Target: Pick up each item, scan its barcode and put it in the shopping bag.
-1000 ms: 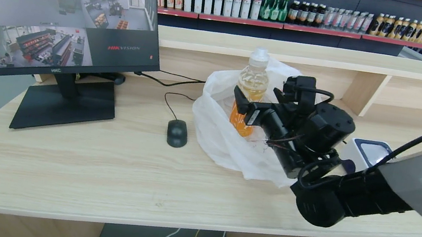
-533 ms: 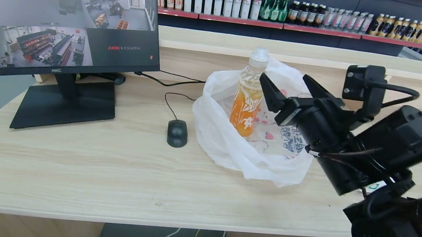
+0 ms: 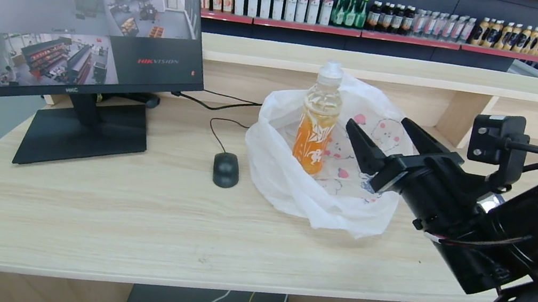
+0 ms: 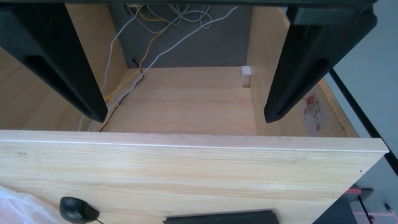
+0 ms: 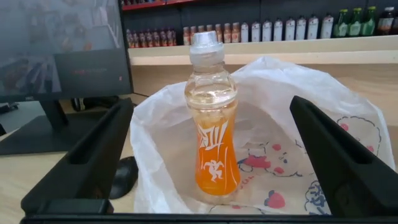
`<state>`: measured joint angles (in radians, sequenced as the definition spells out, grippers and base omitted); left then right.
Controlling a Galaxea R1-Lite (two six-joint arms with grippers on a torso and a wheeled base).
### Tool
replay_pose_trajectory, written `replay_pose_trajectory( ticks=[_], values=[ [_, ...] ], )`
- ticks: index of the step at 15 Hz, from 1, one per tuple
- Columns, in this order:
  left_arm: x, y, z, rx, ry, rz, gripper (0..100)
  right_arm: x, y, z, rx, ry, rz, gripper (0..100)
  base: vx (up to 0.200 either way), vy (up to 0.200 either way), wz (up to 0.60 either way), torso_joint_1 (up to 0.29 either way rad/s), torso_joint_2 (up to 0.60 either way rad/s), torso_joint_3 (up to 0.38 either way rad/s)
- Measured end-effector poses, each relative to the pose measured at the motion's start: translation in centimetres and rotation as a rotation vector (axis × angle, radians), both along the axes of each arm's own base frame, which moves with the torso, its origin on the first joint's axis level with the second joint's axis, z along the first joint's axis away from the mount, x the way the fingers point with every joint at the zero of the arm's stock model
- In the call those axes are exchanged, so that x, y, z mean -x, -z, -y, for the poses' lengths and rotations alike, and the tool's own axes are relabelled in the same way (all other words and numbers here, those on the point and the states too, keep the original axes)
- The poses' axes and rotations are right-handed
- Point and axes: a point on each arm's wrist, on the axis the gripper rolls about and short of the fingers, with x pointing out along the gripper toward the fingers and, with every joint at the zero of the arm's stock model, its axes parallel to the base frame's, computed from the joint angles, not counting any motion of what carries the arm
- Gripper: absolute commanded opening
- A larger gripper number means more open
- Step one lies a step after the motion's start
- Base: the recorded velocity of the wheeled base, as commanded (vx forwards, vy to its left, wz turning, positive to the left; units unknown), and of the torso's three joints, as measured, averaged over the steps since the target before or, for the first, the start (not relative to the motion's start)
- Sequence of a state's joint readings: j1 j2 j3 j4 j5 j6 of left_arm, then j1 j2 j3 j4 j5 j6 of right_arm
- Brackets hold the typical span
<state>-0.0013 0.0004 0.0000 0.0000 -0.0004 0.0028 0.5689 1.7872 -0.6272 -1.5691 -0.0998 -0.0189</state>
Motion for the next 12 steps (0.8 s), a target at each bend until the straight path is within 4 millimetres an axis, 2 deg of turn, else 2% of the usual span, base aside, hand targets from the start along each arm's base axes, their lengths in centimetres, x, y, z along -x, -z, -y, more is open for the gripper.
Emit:
replay_pose_trajectory(
  ticks=[1,7,12],
  values=[
    [0.00,0.00,0.00,0.001,0.000,0.000,100,0.00,-0.08,0.01,-0.003,0.002,0.003,100,-0.200,0.000,0.00,0.022,-0.01,0.002],
    [0.00,0.00,0.00,-0.001,0.000,0.000,100,0.51,-0.30,0.62,-0.010,0.010,0.000,100,0.000,0.000,0.00,0.000,0.00,0.000],
    [0.00,0.00,0.00,0.001,-0.002,0.000,100,0.38,-0.40,0.65,-0.013,0.013,0.005,100,0.000,-0.200,0.00,0.001,0.00,0.004]
  ],
)
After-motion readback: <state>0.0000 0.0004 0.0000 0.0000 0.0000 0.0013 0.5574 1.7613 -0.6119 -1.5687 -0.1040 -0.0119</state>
